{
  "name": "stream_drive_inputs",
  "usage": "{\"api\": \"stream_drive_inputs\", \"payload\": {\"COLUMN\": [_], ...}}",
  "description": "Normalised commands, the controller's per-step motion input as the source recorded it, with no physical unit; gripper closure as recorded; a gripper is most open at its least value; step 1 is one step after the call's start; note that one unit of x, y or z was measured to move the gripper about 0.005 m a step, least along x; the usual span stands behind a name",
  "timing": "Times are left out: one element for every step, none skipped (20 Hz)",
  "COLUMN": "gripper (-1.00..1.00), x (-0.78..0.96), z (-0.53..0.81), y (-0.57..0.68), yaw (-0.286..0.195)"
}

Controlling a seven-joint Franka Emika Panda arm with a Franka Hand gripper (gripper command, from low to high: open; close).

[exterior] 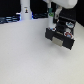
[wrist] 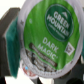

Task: Open the kcup holder, insert the kcup into the holder, and close the kcup holder

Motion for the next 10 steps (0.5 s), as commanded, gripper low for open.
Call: {"api": "stream_drive_inputs", "payload": {"gripper": [1.00, 1.00, 1.00, 1.00, 1.00, 1.00, 1.00, 1.00, 1.00, 1.00], "x": [0.00, 0.00, 0.04, 0.05, 0.05, 0.04, 0.03, 0.01, 0.02, 0.02], "z": [0.25, 0.24, 0.25, 0.23, 0.14, 0.04, 0.03, 0.02, 0.01, 0.01], "y": [0.61, 0.61, 0.62, 0.63, 0.63, 0.60, 0.60, 0.59, 0.59, 0.59], "yaw": [0.021, 0.030, 0.018, 0.019, 0.022, 0.039, 0.037, 0.051, 0.043, 0.045]}}
